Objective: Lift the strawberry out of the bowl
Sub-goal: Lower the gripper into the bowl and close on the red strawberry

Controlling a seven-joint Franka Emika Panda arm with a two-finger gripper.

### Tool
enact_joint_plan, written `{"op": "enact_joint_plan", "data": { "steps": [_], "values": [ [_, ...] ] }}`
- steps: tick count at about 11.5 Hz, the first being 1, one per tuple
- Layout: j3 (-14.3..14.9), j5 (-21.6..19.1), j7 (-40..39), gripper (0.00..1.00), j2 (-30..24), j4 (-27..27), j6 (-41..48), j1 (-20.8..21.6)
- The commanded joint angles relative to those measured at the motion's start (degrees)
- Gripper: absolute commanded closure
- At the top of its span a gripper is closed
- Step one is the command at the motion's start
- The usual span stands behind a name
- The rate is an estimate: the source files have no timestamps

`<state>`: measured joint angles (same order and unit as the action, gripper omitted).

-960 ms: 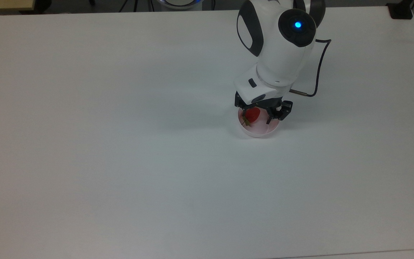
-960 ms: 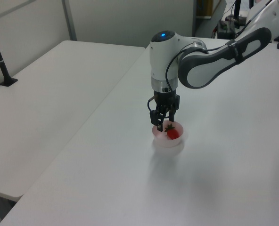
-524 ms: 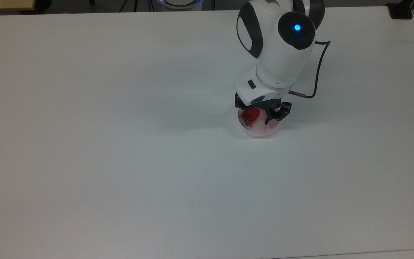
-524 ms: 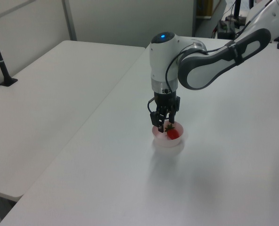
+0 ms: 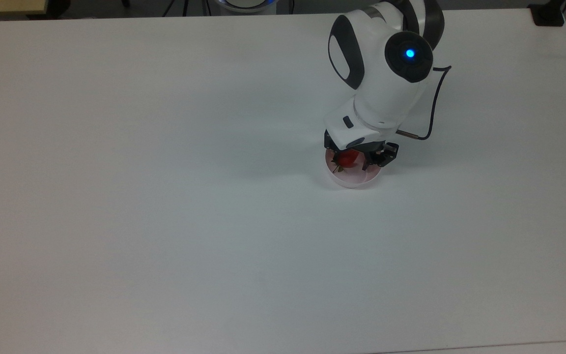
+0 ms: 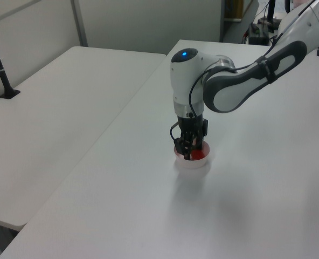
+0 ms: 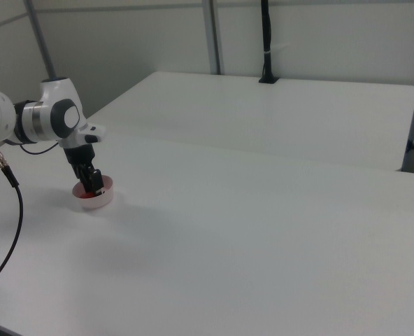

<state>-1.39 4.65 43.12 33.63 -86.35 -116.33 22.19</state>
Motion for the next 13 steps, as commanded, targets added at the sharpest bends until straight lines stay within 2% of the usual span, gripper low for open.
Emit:
{"op": "enact_joint_plan", "data": {
  "steps": [1, 3, 4, 7, 11, 13],
  "values": [
    [0.7, 0.7, 3.4, 0.35, 0.8, -0.5, -0.4, 1.9],
    [0.7, 0.7, 3.7, 0.42, 1.2, -0.3, -0.4, 1.8],
    [0.8, 0.7, 3.6, 0.50, 1.2, -0.3, -0.4, 1.8],
    [0.9, 0.7, 2.8, 0.62, 0.6, 0.0, 0.2, 1.5],
    [1.0, 0.5, 1.5, 0.64, -2.0, 0.5, 2.3, 1.3],
    [1.0, 0.5, -2.4, 0.64, -3.7, 1.7, 5.9, 0.8]
  ]
}}
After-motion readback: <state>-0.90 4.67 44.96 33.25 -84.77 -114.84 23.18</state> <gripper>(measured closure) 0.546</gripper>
